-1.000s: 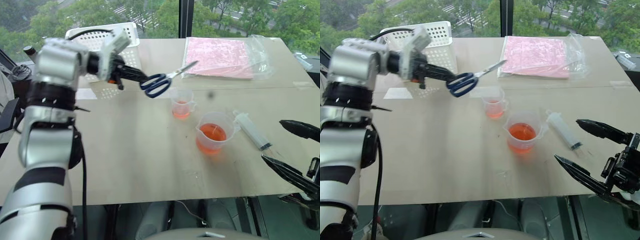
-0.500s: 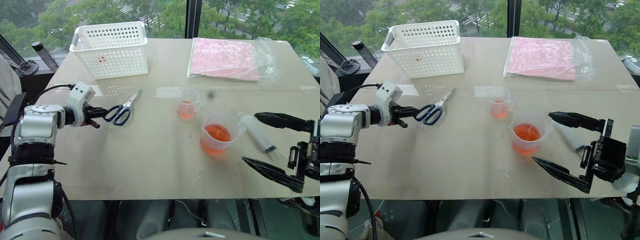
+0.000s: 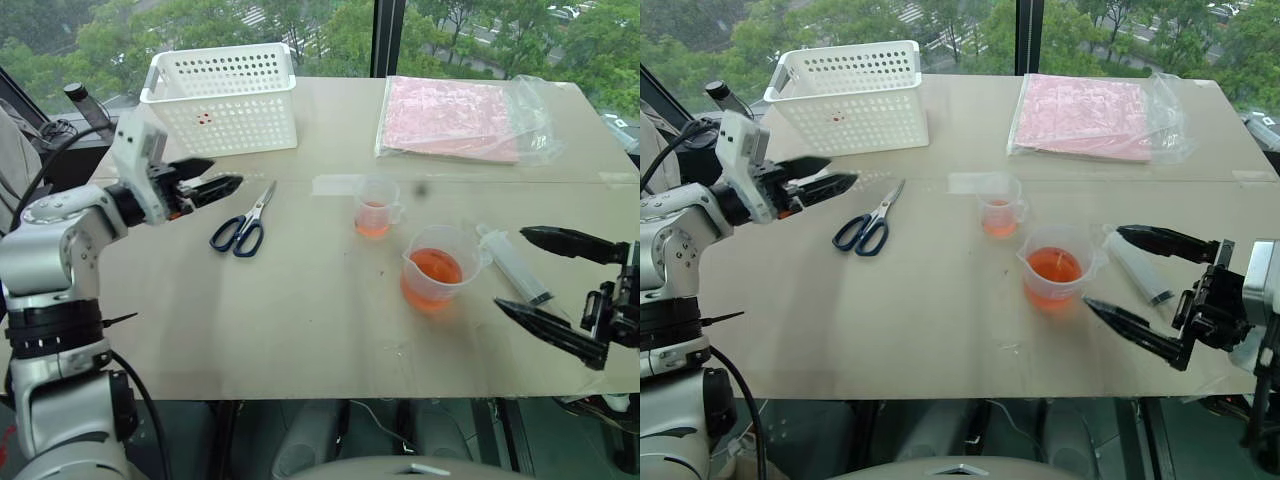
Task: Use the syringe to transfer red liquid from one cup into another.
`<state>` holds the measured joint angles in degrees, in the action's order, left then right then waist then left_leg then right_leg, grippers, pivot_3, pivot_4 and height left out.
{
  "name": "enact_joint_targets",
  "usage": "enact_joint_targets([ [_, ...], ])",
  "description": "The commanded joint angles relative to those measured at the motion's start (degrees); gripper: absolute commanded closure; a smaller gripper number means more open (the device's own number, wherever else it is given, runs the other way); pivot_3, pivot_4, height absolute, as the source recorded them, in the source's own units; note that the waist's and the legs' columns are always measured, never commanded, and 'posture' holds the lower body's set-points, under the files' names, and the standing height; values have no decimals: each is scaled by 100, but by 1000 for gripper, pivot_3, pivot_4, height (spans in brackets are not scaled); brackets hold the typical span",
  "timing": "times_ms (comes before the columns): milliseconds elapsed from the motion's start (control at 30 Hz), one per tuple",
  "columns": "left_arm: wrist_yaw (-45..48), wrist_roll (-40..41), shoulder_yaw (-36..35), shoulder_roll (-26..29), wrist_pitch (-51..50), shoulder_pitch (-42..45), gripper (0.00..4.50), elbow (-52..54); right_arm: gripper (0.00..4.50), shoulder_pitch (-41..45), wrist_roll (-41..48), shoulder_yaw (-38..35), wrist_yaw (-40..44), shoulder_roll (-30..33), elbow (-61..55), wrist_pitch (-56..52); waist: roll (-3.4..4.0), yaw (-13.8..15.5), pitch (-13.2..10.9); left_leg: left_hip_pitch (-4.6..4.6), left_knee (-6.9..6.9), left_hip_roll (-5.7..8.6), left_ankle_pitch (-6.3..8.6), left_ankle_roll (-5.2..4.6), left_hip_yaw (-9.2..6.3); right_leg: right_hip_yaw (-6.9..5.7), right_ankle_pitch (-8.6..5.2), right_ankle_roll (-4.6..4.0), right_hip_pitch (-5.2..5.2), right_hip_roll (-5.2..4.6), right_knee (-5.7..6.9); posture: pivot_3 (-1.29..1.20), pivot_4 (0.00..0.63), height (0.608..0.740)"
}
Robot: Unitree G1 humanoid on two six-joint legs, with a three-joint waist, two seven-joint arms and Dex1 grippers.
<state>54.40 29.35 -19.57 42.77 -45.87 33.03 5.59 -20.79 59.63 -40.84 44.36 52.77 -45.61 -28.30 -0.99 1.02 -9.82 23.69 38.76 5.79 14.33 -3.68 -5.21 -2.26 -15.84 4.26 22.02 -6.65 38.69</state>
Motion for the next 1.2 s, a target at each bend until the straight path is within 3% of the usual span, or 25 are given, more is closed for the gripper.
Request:
enact_joint_targets([
  [33,150,805,68,-206,-130,-109,782,1015,0,2,-383,-166,-202,24,189,-131,1,-15,0,-1,0,0,0,0,0,0,0,0,-1,1,2,0,150,740],
  [67,429,1207,140,-181,-258,-381,782,1465,0,3,-580,-79,-275,77,258,-212,4,-47,2,0,0,0,0,1,0,0,0,0,0,1,5,0,150,740],
  [167,985,1912,280,67,-379,-1070,35,2447,0,-19,-1111,100,-538,337,458,-619,15,-160,7,-12,-20,-3,0,1,23,23,-1,-2,3,1,3,0,150,740],
  [267,973,2416,187,178,-444,-1309,35,2784,0,275,-1410,498,-821,739,879,-1228,19,-163,8,-17,-24,-4,-1,2,25,24,-2,-3,4,4,3,0,150,740],
  [367,1177,2411,291,441,-202,-1530,35,2987,0,909,-1446,1038,-1112,963,1313,-1799,24,-147,9,-38,-27,-5,1,-3,27,27,-3,-5,-20,3,1,0,150,740],
  [500,1071,2561,342,497,-81,-1559,35,2983,0,2122,-1638,2026,-1414,1113,1875,-2543,29,-119,5,-68,-40,-5,15,-28,35,36,-7,-11,-36,3,-15,0,150,740],
  [767,949,2415,393,564,366,-1854,35,3139,0,4850,-1692,3663,-1615,632,3335,-4606,36,-147,1,-57,-55,-5,2,-4,39,39,-3,-5,-31,2,-29,0,150,740],
  [1100,620,2541,350,644,488,-2212,35,3438,0,6130,-2557,5090,-1106,93,4728,-4748,40,-158,2,7,-52,-3,7,-12,36,30,2,0,15,2,-70,0,150,740],
  [1200,454,2605,382,628,470,-2242,0,3545,1253,6406,-2779,5504,-658,50,5164,-4639,43,-153,1,7,-54,-3,7,-11,33,26,1,-1,16,3,-68,0,150,740],
])
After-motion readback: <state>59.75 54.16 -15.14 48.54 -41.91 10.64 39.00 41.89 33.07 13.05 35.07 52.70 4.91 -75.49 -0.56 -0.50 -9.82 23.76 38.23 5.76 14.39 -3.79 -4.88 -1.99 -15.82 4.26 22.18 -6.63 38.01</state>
